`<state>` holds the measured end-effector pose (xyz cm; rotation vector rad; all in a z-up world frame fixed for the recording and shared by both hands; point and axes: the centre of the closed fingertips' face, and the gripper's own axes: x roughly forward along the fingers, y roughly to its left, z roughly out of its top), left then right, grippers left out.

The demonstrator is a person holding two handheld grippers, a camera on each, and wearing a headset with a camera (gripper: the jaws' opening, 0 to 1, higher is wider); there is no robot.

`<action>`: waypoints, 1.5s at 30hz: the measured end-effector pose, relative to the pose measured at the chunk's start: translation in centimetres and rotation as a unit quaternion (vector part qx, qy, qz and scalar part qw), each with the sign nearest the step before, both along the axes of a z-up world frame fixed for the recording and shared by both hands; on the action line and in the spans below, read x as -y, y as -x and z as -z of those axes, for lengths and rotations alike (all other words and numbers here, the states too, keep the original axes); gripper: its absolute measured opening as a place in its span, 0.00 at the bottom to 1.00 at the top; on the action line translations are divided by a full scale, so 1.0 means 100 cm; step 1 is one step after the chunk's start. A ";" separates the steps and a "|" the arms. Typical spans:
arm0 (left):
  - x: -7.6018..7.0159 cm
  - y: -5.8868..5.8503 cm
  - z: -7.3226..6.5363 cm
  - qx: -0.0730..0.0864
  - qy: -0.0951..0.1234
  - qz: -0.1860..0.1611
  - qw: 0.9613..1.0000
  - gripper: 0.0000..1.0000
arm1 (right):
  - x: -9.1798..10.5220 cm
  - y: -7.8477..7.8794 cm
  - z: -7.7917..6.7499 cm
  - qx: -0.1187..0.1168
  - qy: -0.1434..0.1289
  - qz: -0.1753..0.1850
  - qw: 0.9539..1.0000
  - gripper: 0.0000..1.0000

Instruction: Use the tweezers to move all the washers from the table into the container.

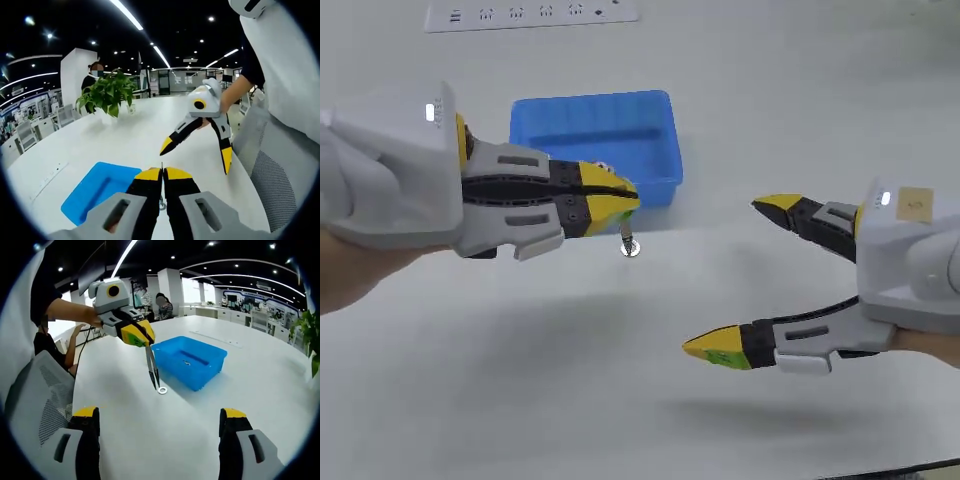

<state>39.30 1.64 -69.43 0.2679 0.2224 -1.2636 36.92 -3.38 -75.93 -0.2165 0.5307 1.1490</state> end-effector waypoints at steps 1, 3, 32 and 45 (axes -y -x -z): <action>0.000 0.000 0.000 -0.001 0.000 0.000 1.000 0.05 | -0.001 0.000 0.000 -0.001 -0.001 0.000 1.000 1.00; 0.000 0.000 0.000 -0.001 0.000 0.001 1.000 0.05 | -0.003 0.001 -0.001 -0.005 -0.006 -0.003 1.000 1.00; -0.001 -0.003 0.009 -0.055 -0.045 0.025 0.997 0.05 | -0.065 0.004 -0.006 -0.038 -0.032 -0.106 0.993 0.77; -0.002 0.008 0.011 -0.051 -0.072 0.041 0.995 0.05 | -0.083 -0.014 0.011 -0.025 0.007 -0.160 0.987 0.41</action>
